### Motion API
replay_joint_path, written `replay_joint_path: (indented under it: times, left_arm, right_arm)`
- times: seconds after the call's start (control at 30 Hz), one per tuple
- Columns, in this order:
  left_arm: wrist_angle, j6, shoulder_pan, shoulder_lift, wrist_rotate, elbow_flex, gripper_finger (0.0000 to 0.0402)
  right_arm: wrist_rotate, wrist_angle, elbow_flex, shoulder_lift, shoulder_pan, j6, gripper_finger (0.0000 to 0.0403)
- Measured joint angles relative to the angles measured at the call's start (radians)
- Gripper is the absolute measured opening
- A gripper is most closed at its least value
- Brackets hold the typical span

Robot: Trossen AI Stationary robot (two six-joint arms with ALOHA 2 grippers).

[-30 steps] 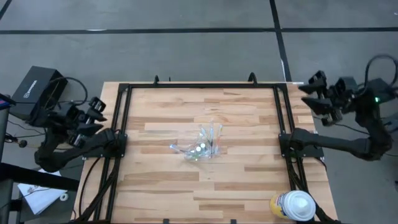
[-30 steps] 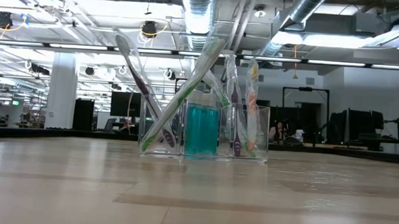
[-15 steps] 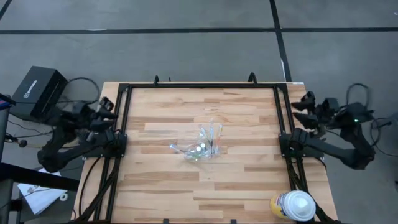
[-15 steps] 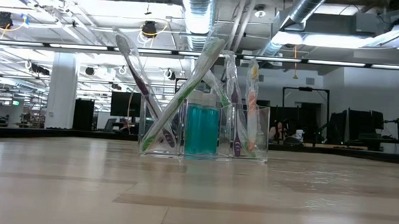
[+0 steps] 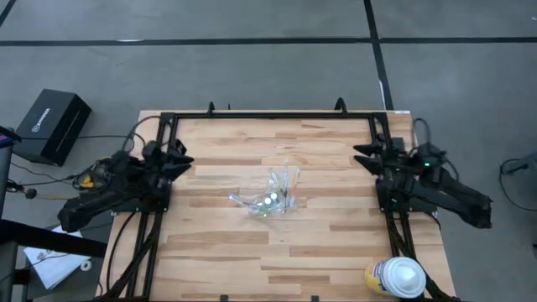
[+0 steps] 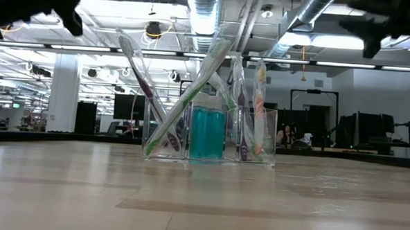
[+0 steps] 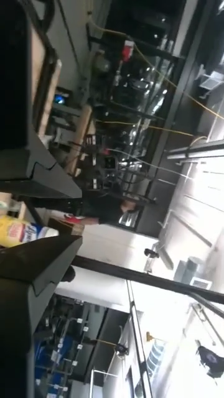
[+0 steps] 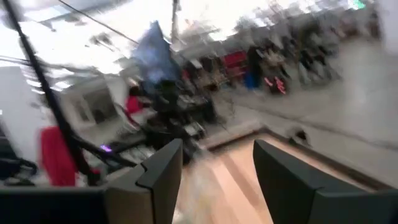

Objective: Pick & Place toothbrushing station
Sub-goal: Return to Home Position

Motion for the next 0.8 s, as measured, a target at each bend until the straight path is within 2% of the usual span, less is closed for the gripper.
replay_joint_path:
  times: [0.13, 0.33, 0.43, 0.6, 0.8]
  left_arm:
    - [0.005, -0.023, -0.006, 0.000, -0.029, -0.092, 0.0102]
    - [-0.195, 0.066, -0.006, 0.028, -0.239, -0.090, 0.0102]
    - [-0.212, 0.087, -0.006, 0.052, -0.314, -0.090, 0.0102]
    - [-0.223, 0.091, -0.006, 0.097, -0.377, -0.090, 0.0102]
    - [-0.214, 0.067, -0.006, 0.107, -0.381, -0.090, 0.0102]
  right_arm:
    - [0.006, -0.011, -0.059, 0.000, -0.001, 0.015, 0.0191]
    - [0.026, -0.037, -0.131, 0.000, -0.002, 0.051, 0.0190]
    - [0.059, -0.081, -0.162, -0.001, -0.003, 0.051, 0.0189]
    - [0.133, -0.088, -0.202, 0.012, -0.002, 0.044, 0.0189]
    - [0.186, -0.087, -0.204, 0.013, -0.002, 0.021, 0.0188]
